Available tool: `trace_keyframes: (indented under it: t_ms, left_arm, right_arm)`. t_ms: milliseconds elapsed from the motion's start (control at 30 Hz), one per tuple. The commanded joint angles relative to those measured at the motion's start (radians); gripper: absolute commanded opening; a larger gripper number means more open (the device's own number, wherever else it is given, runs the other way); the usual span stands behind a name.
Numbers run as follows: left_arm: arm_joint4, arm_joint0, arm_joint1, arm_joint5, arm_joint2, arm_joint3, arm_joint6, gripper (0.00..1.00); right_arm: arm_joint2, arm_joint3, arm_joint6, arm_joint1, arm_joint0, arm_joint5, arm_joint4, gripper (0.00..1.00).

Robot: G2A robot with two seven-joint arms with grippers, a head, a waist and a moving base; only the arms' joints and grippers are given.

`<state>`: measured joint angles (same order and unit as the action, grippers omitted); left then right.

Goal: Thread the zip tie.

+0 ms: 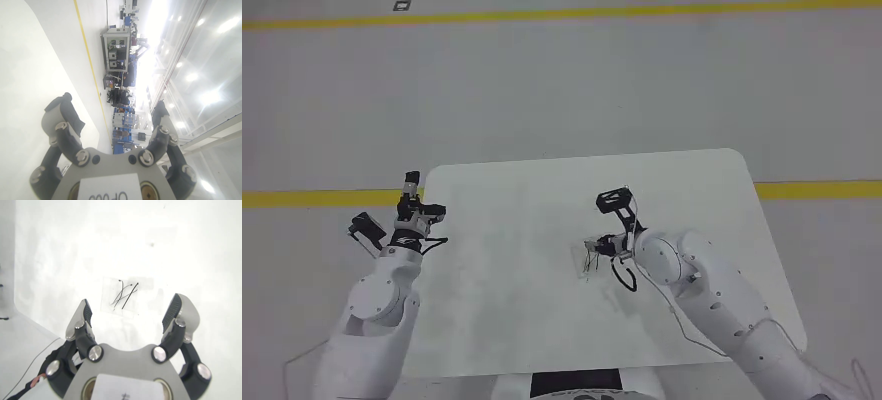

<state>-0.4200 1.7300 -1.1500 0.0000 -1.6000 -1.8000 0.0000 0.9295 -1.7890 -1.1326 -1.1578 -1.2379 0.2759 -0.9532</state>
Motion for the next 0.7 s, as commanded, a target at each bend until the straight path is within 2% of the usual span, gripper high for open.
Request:
trace_keyframes:
  t_ms: [0,433,667]
  left_arm:
    - [0.0,0.0,0.0,0.0,0.0,0.0,0.0,1.0]
    - [0.0,0.0,0.0,0.0,0.0,0.0,0.0,1.0]
    - [0.0,0.0,0.0,0.0,0.0,0.0,0.0,1.0]
  right_arm:
    - [-0.042,0.019,-0.045,-0.008,0.026,-0.008,-0.009,1.0]
    - [-0.05,0.023,-0.051,-0.011,0.033,-0.008,-0.007,1.0]
    - [-0.11,0.069,-0.11,-0.044,0.095,0.064,0.039,1.0]
